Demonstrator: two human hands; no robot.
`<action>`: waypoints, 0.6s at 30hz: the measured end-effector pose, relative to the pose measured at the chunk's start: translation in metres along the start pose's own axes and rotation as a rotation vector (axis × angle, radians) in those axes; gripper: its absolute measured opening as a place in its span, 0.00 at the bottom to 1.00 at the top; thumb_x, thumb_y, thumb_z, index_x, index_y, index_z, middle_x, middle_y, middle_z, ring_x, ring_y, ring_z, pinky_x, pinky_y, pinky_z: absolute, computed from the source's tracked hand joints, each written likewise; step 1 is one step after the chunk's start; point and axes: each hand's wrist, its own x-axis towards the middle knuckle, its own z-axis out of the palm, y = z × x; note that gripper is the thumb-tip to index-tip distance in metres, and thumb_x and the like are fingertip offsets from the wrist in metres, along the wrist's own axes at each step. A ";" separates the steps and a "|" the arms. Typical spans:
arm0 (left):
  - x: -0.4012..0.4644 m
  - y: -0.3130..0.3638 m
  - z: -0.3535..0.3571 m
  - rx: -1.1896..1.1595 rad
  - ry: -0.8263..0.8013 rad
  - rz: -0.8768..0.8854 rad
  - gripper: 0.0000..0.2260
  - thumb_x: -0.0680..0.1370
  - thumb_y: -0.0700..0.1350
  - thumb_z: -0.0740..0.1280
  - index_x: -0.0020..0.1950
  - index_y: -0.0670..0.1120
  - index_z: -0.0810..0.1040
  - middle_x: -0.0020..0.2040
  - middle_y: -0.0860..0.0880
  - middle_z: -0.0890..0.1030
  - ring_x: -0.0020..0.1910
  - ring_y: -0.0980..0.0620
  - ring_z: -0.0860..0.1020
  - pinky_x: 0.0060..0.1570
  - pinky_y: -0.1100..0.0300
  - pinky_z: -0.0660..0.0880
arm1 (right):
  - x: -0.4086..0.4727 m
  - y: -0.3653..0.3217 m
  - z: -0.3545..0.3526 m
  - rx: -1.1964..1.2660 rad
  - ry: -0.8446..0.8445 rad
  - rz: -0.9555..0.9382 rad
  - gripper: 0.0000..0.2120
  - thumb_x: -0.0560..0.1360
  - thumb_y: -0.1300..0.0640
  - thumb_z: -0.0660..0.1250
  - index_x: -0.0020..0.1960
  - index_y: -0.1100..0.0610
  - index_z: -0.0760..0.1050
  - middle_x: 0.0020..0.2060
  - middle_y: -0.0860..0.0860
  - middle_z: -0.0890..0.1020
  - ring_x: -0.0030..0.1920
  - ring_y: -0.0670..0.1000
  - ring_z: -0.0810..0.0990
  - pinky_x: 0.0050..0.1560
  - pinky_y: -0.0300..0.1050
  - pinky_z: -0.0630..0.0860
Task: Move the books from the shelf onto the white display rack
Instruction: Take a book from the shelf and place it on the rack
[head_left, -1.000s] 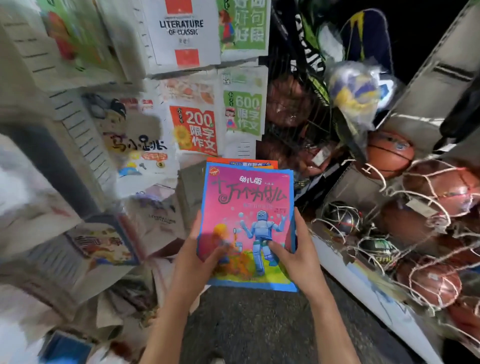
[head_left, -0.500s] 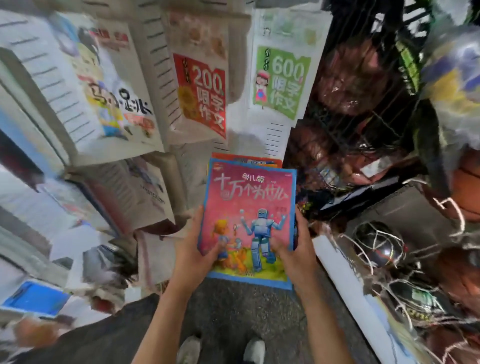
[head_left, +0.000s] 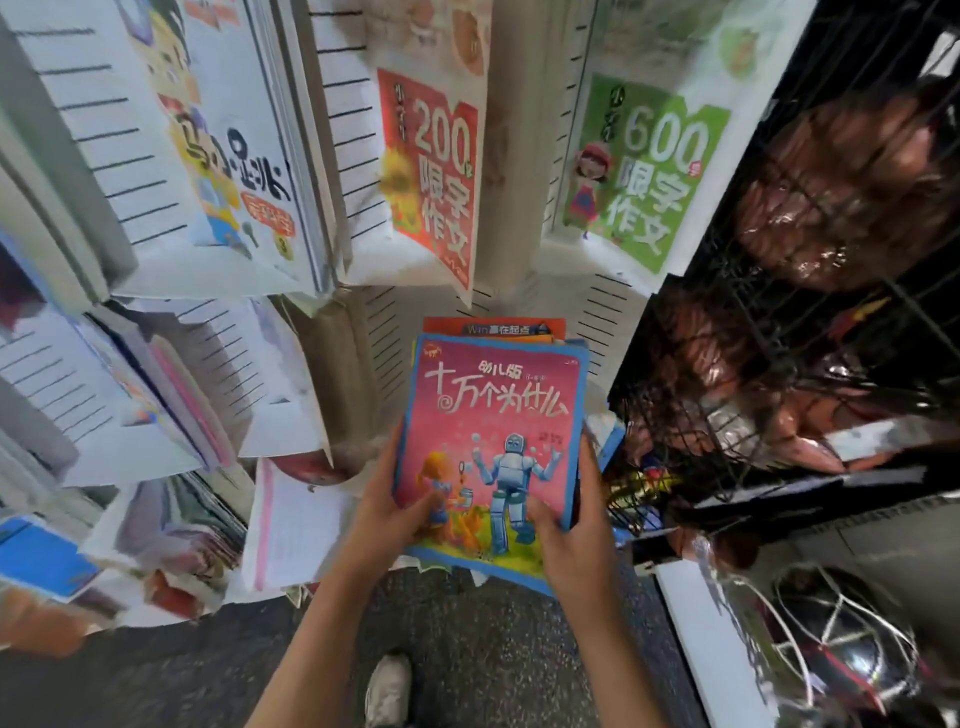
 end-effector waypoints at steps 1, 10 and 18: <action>0.008 -0.004 0.000 0.006 0.022 0.006 0.33 0.77 0.38 0.70 0.73 0.64 0.62 0.67 0.51 0.77 0.60 0.51 0.81 0.48 0.57 0.82 | 0.006 0.004 0.005 0.002 -0.007 -0.018 0.36 0.79 0.57 0.68 0.75 0.31 0.53 0.76 0.36 0.61 0.74 0.39 0.63 0.66 0.37 0.72; 0.073 -0.020 -0.001 0.016 0.072 0.036 0.34 0.75 0.41 0.75 0.76 0.53 0.64 0.63 0.50 0.81 0.60 0.47 0.81 0.55 0.45 0.80 | 0.057 0.035 0.030 0.044 0.030 -0.059 0.36 0.79 0.61 0.68 0.79 0.44 0.54 0.77 0.40 0.61 0.75 0.43 0.63 0.68 0.48 0.73; 0.109 -0.024 -0.009 -0.009 0.044 0.068 0.33 0.75 0.34 0.72 0.74 0.54 0.62 0.60 0.56 0.80 0.59 0.54 0.81 0.50 0.57 0.81 | 0.079 0.044 0.054 0.105 0.075 0.019 0.40 0.79 0.63 0.67 0.75 0.34 0.49 0.74 0.42 0.65 0.66 0.35 0.72 0.56 0.31 0.76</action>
